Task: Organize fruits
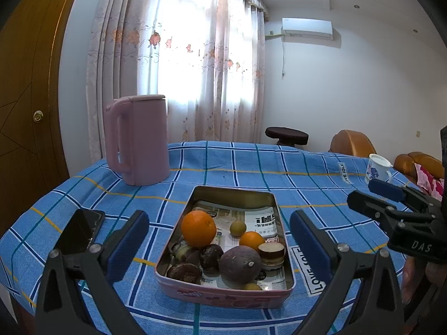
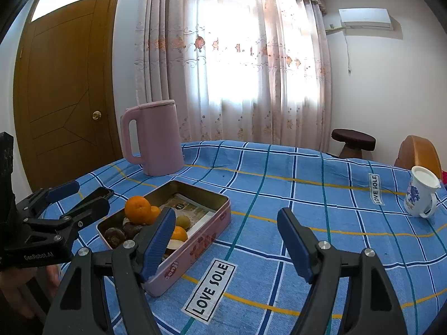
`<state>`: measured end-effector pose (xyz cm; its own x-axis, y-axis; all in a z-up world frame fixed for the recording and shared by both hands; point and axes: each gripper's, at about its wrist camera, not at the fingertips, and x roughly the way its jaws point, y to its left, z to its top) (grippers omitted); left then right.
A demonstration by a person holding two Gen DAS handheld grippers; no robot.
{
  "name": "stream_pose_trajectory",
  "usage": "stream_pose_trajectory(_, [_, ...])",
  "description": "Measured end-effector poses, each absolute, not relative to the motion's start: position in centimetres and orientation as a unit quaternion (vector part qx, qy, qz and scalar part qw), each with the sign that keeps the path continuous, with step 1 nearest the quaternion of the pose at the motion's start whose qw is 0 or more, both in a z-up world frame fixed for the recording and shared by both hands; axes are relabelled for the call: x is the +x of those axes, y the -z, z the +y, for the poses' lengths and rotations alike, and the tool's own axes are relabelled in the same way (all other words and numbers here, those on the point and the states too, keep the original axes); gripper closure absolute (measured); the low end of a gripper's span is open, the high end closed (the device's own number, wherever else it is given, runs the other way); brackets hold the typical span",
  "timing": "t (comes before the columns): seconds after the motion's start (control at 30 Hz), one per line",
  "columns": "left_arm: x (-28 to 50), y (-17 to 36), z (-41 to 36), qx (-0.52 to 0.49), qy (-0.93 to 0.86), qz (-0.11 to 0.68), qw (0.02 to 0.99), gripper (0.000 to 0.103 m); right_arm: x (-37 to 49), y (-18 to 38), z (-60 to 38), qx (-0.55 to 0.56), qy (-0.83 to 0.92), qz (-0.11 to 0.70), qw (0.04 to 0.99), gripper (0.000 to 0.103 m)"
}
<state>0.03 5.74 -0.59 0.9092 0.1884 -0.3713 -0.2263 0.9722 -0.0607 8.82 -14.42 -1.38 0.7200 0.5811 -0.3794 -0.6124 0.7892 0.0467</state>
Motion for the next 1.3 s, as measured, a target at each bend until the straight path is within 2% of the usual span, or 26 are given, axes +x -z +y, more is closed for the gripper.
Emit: stream_pose_trajectory(1.3, [0.3, 0.0, 4.6, -0.051, -0.088, 0.185, 0.978, 0.0, 9.0, 2.0, -16.6, -0.049, -0.295, 0.185, 0.936, 0.026])
